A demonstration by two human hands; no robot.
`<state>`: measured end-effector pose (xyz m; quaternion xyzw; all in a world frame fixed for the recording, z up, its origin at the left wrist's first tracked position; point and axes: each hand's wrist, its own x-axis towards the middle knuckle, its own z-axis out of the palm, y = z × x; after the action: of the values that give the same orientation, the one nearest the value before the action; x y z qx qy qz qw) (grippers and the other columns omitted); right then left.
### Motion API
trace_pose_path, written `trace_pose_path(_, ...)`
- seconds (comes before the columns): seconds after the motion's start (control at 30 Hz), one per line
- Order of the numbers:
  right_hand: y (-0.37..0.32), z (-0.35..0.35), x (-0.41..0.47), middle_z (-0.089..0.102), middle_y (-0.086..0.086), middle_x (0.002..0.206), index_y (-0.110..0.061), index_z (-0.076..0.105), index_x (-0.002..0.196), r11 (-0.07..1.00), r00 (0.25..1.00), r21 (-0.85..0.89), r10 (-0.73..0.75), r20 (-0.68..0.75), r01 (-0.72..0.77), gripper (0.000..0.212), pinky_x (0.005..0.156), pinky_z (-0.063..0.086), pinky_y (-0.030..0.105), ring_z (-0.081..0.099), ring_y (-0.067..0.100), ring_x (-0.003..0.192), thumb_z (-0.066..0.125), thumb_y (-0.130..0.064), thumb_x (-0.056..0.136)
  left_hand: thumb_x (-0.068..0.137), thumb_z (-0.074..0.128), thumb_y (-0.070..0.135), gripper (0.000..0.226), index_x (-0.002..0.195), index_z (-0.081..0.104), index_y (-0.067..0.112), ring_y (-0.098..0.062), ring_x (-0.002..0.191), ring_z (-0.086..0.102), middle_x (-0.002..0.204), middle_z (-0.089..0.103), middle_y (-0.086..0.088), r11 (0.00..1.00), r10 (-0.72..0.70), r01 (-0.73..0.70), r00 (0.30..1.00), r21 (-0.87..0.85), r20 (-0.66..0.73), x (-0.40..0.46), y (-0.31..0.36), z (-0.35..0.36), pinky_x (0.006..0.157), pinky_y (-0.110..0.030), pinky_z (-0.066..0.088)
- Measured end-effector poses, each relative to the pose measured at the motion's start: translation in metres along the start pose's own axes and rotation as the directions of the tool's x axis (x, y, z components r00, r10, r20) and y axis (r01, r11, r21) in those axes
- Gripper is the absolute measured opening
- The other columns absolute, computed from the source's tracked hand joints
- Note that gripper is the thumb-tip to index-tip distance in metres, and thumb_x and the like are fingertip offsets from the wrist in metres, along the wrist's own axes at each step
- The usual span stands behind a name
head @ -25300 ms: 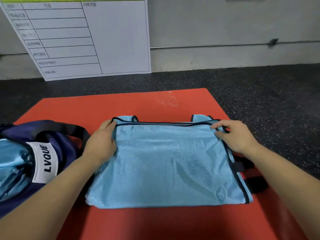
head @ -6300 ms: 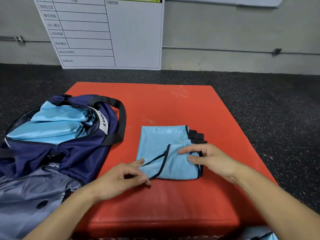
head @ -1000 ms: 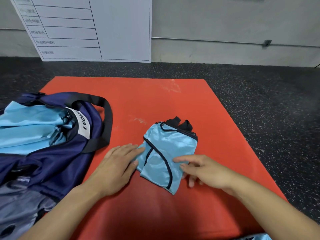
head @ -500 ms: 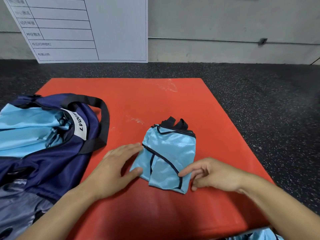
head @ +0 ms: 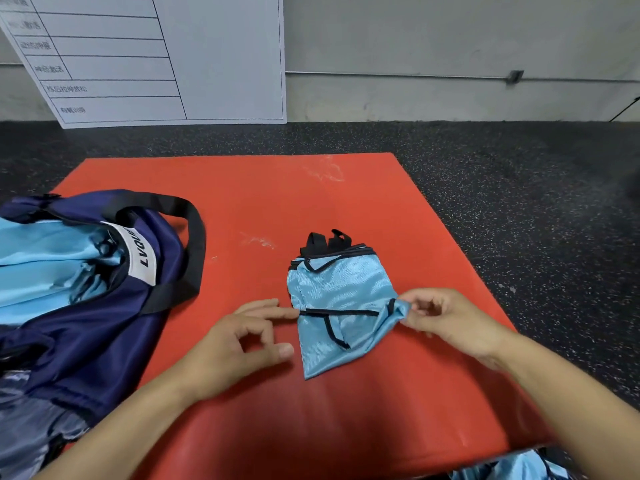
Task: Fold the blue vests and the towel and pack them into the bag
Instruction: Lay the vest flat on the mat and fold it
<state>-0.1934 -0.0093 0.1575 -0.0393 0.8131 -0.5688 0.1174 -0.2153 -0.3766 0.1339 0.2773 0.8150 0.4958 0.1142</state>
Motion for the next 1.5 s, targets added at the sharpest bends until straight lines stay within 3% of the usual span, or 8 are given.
trace_pose_path(0.2, -0.007, 0.009, 0.004, 0.069, -0.001, 0.100, -0.020, 0.080, 0.088, 0.996, 0.970, -0.029, -0.087, -0.229, 0.083, 0.007, 0.074, 0.044, 0.026, 0.054, 0.011, 0.080, 0.074, -0.022, 0.091, 0.076, 0.077, 0.063, 0.024, 0.076, 0.079, 0.039, 0.007, 0.149, 0.015, 0.149, 0.043, 0.035, 0.995, -0.023, 0.012, 0.993, 0.100, 0.117, 0.003, 0.005, 0.005, 0.120, -0.025, 0.016)
trace_pose_path(0.3, -0.011, 0.014, 0.006, 0.064, 0.005, 0.081, -0.018, 0.079, 0.091, 0.997, 0.968, -0.029, -0.078, -0.240, 0.074, 0.016, 0.065, 0.036, 0.031, 0.046, 0.011, 0.069, 0.068, -0.028, 0.096, 0.079, 0.077, 0.060, 0.016, 0.089, 0.079, 0.048, 0.007, 0.151, 0.010, 0.151, 0.038, 0.037, 0.988, 0.010, -0.035, 0.986, 0.151, 0.165, 0.004, 0.008, 0.008, 0.123, -0.027, 0.014)
trace_pose_path(0.57, -0.017, 0.023, 0.005, 0.040, 0.003, 0.068, -0.011, 0.064, 0.075, 1.000, 0.972, 0.000, -0.022, -0.233, 0.023, 0.032, 0.064, 0.029, 0.033, 0.036, 0.018, 0.069, 0.061, -0.030, 0.101, 0.084, 0.076, 0.050, 0.049, 0.130, 0.067, 0.036, -0.003, 0.148, 0.031, 0.146, 0.050, 0.029, 0.991, 0.086, -0.087, 0.996, 0.105, 0.012, 0.010, 0.010, 0.015, 0.121, -0.022, 0.022)
trace_pose_path(0.83, -0.018, 0.034, 0.004, 0.037, 0.006, 0.074, 0.000, 0.056, 0.082, 0.999, 0.987, 0.034, -0.025, -0.157, 0.031, 0.043, 0.066, 0.032, 0.032, 0.034, 0.019, 0.073, 0.057, -0.037, 0.103, 0.084, 0.081, 0.033, 0.010, 0.093, 0.080, 0.029, -0.006, 0.091, 0.070, 0.095, 0.077, 0.004, 0.993, 0.013, -0.030, 0.988, -0.113, -0.151, 0.012, 0.023, 0.013, 0.086, -0.018, 0.049)
trace_pose_path(1.07, -0.020, 0.045, 0.009, 0.041, -0.001, 0.058, -0.012, 0.052, 0.073, 0.995, 0.984, 0.087, 0.056, -0.169, -0.042, 0.034, 0.056, 0.049, 0.029, 0.047, 0.012, 0.054, 0.055, -0.022, 0.106, 0.092, 0.075, 0.016, 0.018, 0.099, 0.077, 0.032, -0.012, 0.053, 0.025, 0.054, 0.029, 0.008, 0.990, -0.117, 0.095, 0.964, -0.100, -0.238, 0.013, 0.010, 0.018, 0.052, -0.028, 0.021)
trace_pose_path(1.17, -0.014, 0.047, 0.015, 0.044, 0.004, 0.058, -0.002, 0.056, 0.081, 0.988, 0.970, -0.109, 0.081, -0.231, -0.108, 0.035, 0.055, 0.052, 0.040, 0.052, 0.014, 0.049, 0.060, -0.029, 0.103, 0.090, 0.074, 0.009, 0.025, 0.101, 0.077, 0.032, -0.005, 0.049, 0.034, 0.060, 0.048, 0.012, 0.996, -0.085, 0.093, 0.956, 0.015, -0.282, 0.015, 0.013, 0.022, 0.052, -0.018, 0.030)
trace_pose_path(1.33, -0.021, 0.049, 0.016, 0.065, -0.012, 0.071, -0.027, 0.058, 0.085, 0.765, 0.920, -0.575, 0.057, -0.389, -0.290, 0.025, 0.061, 0.042, 0.033, 0.062, 0.013, 0.071, 0.061, -0.050, 0.093, 0.087, 0.067, 0.037, 0.025, 0.110, 0.074, 0.031, -0.011, 0.081, 0.059, 0.111, 0.055, 0.016, 0.786, 0.123, 0.130, 0.925, 0.604, -0.358, 0.014, 0.016, 0.021, 0.069, -0.033, 0.049)
trace_pose_path(1.5, -0.036, 0.066, 0.006, 0.055, -0.009, 0.123, -0.033, 0.064, 0.117, 0.533, 0.868, -0.827, -0.480, -0.123, 0.177, 0.041, 0.101, 0.039, 0.038, 0.051, 0.016, 0.118, 0.063, -0.019, 0.078, 0.089, 0.064, 0.040, 0.026, 0.113, 0.075, 0.039, -0.018, 0.130, 0.047, 0.142, 0.051, 0.006, 0.822, 0.246, -0.082, 0.944, 0.563, -0.220, 0.025, 0.022, 0.034, 0.099, -0.043, 0.041)
